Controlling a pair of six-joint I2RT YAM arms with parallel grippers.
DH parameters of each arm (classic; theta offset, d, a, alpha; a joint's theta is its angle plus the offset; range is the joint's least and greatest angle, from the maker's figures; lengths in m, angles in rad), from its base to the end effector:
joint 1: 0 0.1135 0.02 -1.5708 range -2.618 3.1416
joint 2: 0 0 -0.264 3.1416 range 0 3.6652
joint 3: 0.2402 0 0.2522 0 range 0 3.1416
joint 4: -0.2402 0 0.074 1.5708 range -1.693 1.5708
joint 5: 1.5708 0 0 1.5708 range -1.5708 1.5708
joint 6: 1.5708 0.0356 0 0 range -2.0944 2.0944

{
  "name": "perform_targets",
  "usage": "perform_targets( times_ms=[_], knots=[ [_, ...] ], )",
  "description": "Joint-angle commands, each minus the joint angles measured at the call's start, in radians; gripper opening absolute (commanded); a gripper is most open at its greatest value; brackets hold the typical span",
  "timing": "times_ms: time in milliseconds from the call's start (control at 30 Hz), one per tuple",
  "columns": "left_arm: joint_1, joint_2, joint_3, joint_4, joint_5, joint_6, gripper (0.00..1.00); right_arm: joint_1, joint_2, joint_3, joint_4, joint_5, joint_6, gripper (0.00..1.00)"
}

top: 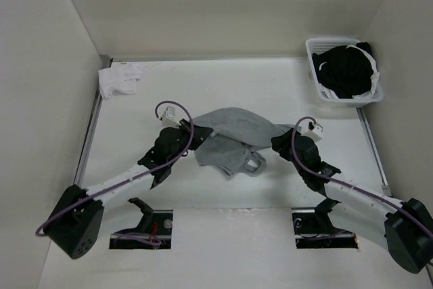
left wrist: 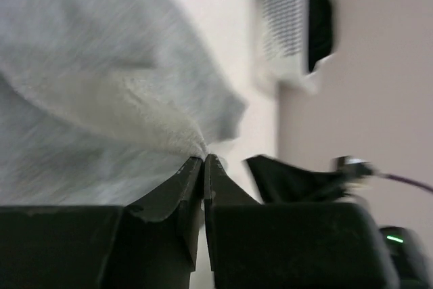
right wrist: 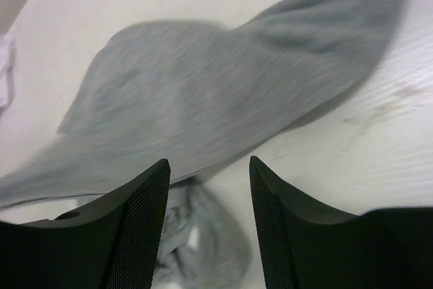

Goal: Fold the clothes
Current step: Flatten the tank top out

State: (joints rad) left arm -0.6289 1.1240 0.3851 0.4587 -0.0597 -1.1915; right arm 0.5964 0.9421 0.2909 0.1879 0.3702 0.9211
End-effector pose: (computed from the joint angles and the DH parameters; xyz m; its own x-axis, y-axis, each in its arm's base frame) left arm 0.1894 -0.1352 0.2007 -0.5852 -0.7209 -0.3712 -0.0075 0.4625 -0.8866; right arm 0.1659 0.0971 0.1784 -0.4274 0.6071 -0.6699 0.1397 0.7764 0.6145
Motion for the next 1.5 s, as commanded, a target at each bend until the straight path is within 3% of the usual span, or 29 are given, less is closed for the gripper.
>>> perform_targets(
  times_ms=[0,167,333,433,500,633,967,1333,1467],
  knots=[
    [0.128,-0.223,0.037,-0.130,0.087,0.058,0.03,-0.146,0.018,0.069,-0.123,0.113,-0.008,0.55],
    [0.299,-0.335,-0.060,-0.231,0.182,0.061,0.03,-0.203,0.105,0.151,-0.136,0.098,-0.105,0.55],
    [0.585,-0.445,-0.140,-0.310,0.285,0.047,0.03,-0.185,0.191,0.195,-0.191,0.036,-0.139,0.54],
    [0.578,-0.368,-0.132,-0.209,0.308,0.046,0.03,-0.113,0.221,0.200,-0.252,-0.027,-0.120,0.54],
    [0.588,-0.349,-0.132,-0.196,0.308,0.050,0.03,-0.091,0.193,0.185,-0.296,-0.002,-0.078,0.50],
    [0.605,-0.333,-0.100,-0.193,0.259,0.038,0.03,-0.056,0.138,0.171,-0.393,0.052,-0.007,0.53],
    [0.610,-0.277,-0.017,-0.181,0.156,0.012,0.03,-0.043,0.276,0.198,-0.280,-0.134,-0.018,0.51],
    [0.608,-0.265,-0.034,-0.152,0.169,0.023,0.03,-0.048,0.354,0.203,-0.232,-0.157,-0.016,0.31],
    [0.607,-0.262,-0.032,-0.150,0.167,0.023,0.03,-0.050,0.337,0.200,-0.231,-0.146,-0.010,0.11]
  ],
)
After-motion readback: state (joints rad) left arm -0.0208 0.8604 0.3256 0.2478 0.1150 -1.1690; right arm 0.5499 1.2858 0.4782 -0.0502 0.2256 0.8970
